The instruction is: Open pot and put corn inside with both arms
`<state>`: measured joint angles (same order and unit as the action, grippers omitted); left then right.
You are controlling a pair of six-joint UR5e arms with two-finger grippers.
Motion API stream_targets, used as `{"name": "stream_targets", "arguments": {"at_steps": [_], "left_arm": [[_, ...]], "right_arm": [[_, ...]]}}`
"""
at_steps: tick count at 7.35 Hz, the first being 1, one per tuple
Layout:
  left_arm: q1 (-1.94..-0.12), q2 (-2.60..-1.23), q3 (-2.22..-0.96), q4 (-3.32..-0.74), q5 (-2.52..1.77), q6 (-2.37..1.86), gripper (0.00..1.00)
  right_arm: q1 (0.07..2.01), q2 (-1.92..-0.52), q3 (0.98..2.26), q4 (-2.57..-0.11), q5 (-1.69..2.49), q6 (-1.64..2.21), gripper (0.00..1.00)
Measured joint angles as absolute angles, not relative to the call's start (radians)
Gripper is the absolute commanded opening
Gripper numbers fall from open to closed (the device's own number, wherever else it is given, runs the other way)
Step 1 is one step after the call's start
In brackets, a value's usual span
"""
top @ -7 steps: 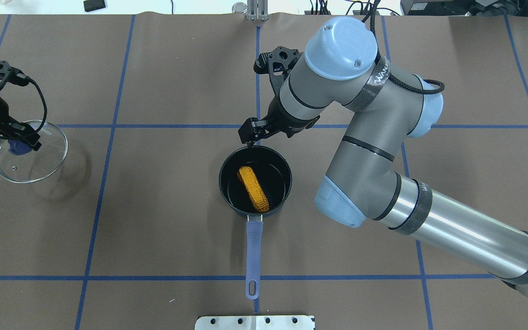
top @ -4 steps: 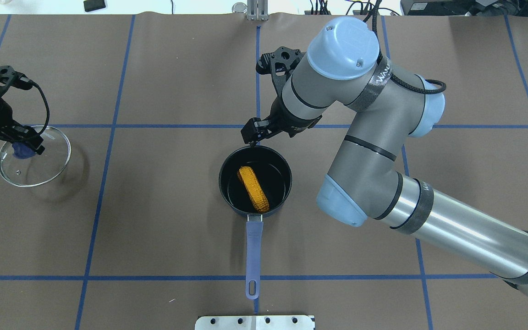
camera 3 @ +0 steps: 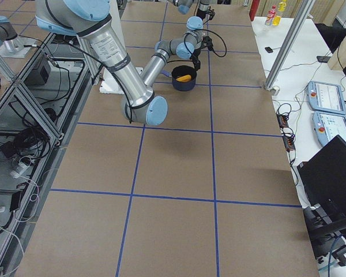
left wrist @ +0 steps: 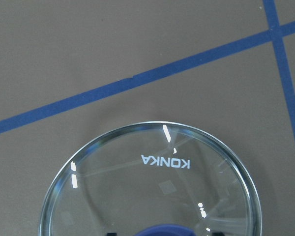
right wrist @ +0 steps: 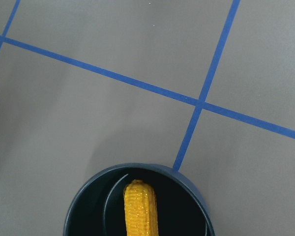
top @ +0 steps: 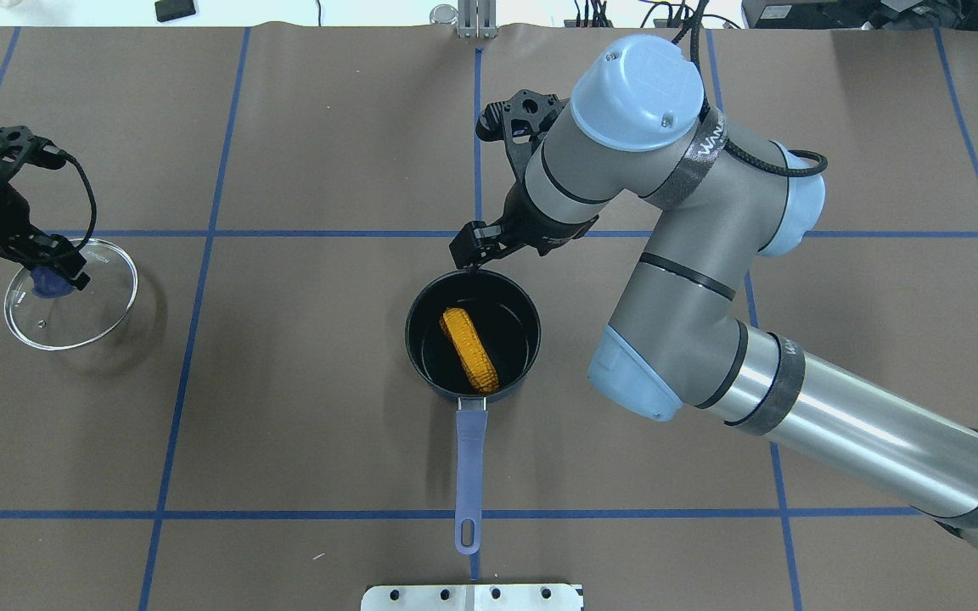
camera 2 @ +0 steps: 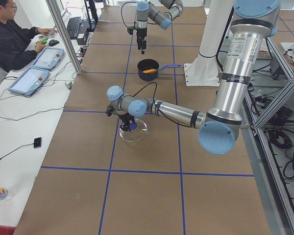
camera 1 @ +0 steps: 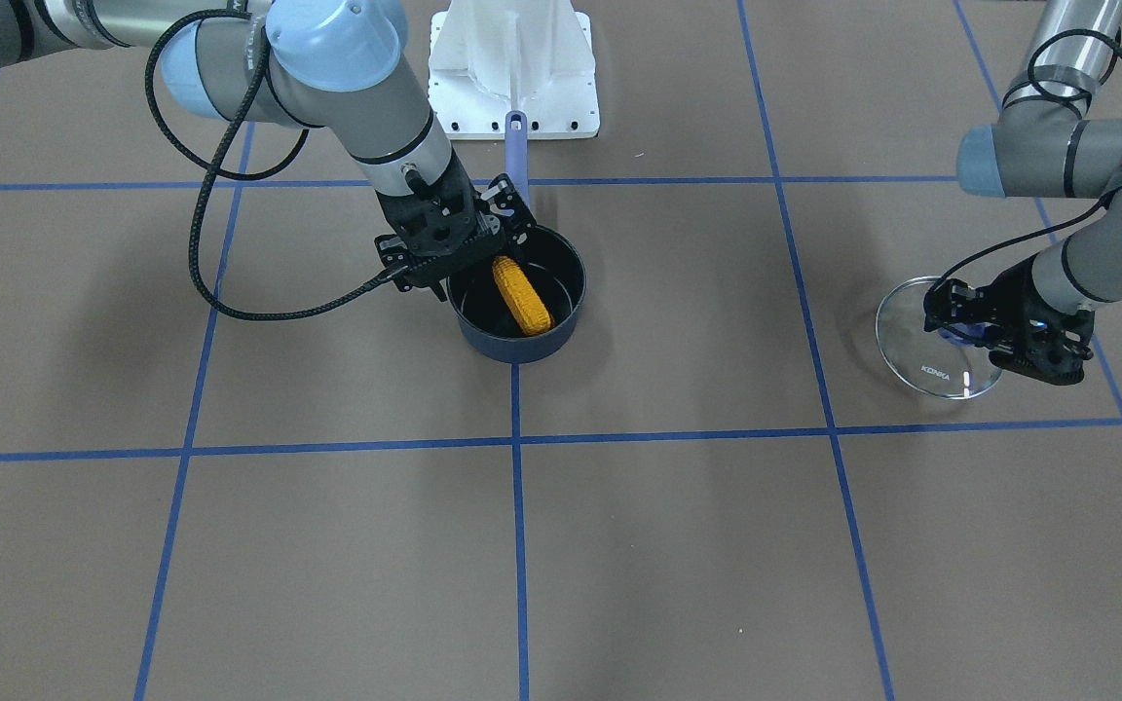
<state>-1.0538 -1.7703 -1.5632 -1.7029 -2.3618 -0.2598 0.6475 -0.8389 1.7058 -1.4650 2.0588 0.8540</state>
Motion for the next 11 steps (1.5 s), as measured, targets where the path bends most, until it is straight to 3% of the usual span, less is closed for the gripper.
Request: {"name": "stream_targets", "arguments": {"at_steps": [4,6,11], "left_arm": [[-1.052,-1.779,-1.513,-1.759,-2.362,-0.266,0.69],[-1.052,-1.780,-1.511,-1.763,-2.363,-0.267,0.99],[-1.060,-1.784,-1.553,-1.761,-2.375,-0.267,1.00]], "right_arm": [[0.648,-0.842,1.705,-1.465,2.059,0.849,1.00],[0.647,-0.843,1.704,-1.465,2.059,0.848,1.00],[0.663,-0.851,1.704,-1.462,2.058,0.849,1.00]]}}
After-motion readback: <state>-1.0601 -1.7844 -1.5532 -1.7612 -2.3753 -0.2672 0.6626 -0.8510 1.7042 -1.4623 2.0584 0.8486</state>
